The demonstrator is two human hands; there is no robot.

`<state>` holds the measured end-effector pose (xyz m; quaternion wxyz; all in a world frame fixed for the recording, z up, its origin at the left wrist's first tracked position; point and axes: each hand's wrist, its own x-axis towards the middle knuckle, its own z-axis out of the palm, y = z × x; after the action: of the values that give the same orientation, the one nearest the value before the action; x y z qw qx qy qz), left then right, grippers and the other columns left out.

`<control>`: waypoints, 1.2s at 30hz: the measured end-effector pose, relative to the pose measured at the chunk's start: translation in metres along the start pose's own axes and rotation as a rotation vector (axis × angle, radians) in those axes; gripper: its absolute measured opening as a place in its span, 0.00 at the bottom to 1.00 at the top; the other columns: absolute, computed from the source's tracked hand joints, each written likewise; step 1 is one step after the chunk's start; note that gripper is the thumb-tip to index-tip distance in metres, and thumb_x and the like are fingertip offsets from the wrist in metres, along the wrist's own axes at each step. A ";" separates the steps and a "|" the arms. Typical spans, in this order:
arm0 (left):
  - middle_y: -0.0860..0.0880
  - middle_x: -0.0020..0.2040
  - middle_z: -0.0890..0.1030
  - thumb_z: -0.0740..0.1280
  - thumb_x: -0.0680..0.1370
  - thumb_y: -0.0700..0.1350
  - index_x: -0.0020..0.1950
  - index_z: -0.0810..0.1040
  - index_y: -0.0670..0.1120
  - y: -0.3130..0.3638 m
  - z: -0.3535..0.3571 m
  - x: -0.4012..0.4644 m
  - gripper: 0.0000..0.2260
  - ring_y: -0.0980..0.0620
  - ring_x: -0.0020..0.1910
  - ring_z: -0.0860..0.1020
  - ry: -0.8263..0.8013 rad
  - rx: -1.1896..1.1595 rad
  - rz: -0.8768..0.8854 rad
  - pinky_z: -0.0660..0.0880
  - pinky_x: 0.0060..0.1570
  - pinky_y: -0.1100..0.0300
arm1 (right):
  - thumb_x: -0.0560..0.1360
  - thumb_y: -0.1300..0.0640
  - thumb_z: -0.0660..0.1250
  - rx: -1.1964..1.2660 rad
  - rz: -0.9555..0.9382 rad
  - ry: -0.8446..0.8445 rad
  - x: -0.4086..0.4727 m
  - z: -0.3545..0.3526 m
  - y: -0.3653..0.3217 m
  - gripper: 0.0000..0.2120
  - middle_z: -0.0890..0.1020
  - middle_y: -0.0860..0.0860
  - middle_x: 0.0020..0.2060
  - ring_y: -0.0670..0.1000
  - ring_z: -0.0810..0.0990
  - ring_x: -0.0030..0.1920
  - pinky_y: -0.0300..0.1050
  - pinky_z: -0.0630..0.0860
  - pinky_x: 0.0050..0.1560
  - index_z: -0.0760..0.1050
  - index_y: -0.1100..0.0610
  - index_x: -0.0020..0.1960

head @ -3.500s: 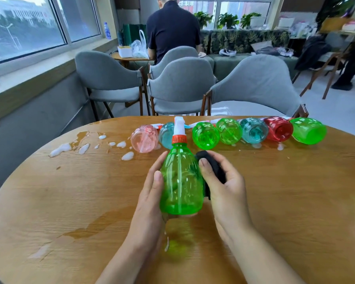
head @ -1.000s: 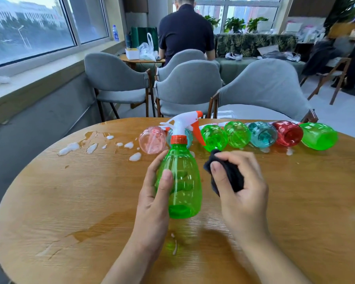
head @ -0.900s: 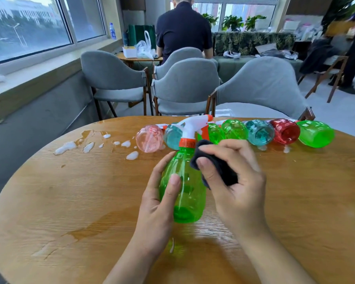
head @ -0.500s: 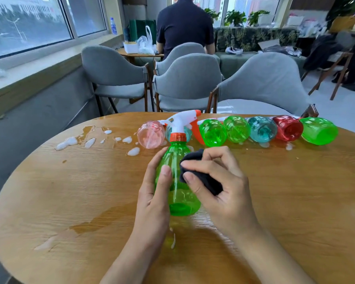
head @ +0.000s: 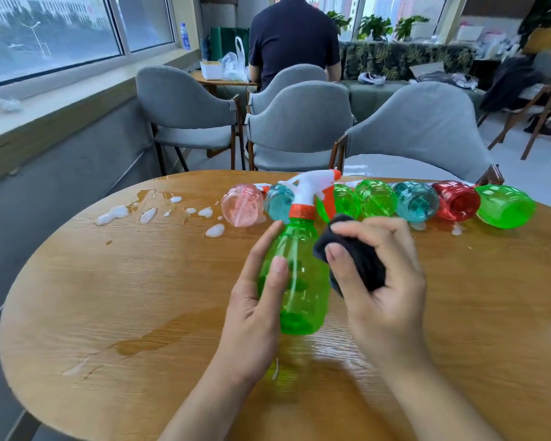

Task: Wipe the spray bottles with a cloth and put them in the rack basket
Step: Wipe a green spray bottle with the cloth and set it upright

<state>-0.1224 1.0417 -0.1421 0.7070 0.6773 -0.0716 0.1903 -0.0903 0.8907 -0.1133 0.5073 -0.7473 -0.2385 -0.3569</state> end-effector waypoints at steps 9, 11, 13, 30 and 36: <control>0.51 0.71 0.82 0.62 0.86 0.58 0.76 0.76 0.61 -0.003 -0.008 0.005 0.18 0.47 0.71 0.80 0.144 -0.142 -0.100 0.73 0.74 0.36 | 0.83 0.51 0.68 -0.074 -0.136 -0.227 -0.023 0.024 0.013 0.13 0.73 0.52 0.52 0.50 0.79 0.52 0.44 0.79 0.52 0.84 0.56 0.62; 0.51 0.72 0.81 0.64 0.84 0.63 0.74 0.77 0.64 -0.002 -0.012 0.007 0.18 0.45 0.72 0.79 0.180 -0.139 -0.105 0.71 0.74 0.34 | 0.83 0.51 0.69 -0.083 -0.217 -0.249 -0.034 0.024 0.014 0.11 0.73 0.52 0.52 0.47 0.78 0.50 0.42 0.78 0.49 0.84 0.55 0.62; 0.53 0.70 0.82 0.64 0.84 0.63 0.73 0.78 0.65 0.000 -0.014 0.010 0.17 0.46 0.71 0.80 0.214 -0.147 -0.110 0.73 0.73 0.35 | 0.84 0.51 0.69 -0.117 -0.294 -0.293 -0.043 0.023 0.017 0.10 0.71 0.50 0.52 0.47 0.77 0.49 0.41 0.78 0.48 0.80 0.51 0.64; 0.52 0.77 0.76 0.63 0.81 0.69 0.78 0.72 0.65 -0.003 -0.004 0.006 0.25 0.45 0.77 0.74 0.012 -0.145 -0.117 0.68 0.76 0.33 | 0.81 0.49 0.68 0.121 0.168 -0.076 -0.026 0.013 0.010 0.09 0.79 0.48 0.52 0.50 0.81 0.55 0.39 0.75 0.55 0.81 0.52 0.56; 0.66 0.70 0.80 0.62 0.85 0.52 0.77 0.73 0.58 -0.004 0.004 0.002 0.20 0.66 0.71 0.75 0.024 -0.036 0.005 0.73 0.66 0.70 | 0.81 0.54 0.71 -0.083 -0.082 0.092 0.000 0.004 -0.007 0.11 0.77 0.53 0.52 0.47 0.79 0.54 0.36 0.74 0.56 0.84 0.58 0.61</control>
<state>-0.1191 1.0382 -0.1446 0.7196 0.6618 -0.0684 0.1988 -0.0946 0.8969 -0.1103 0.4712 -0.7400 -0.2304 -0.4211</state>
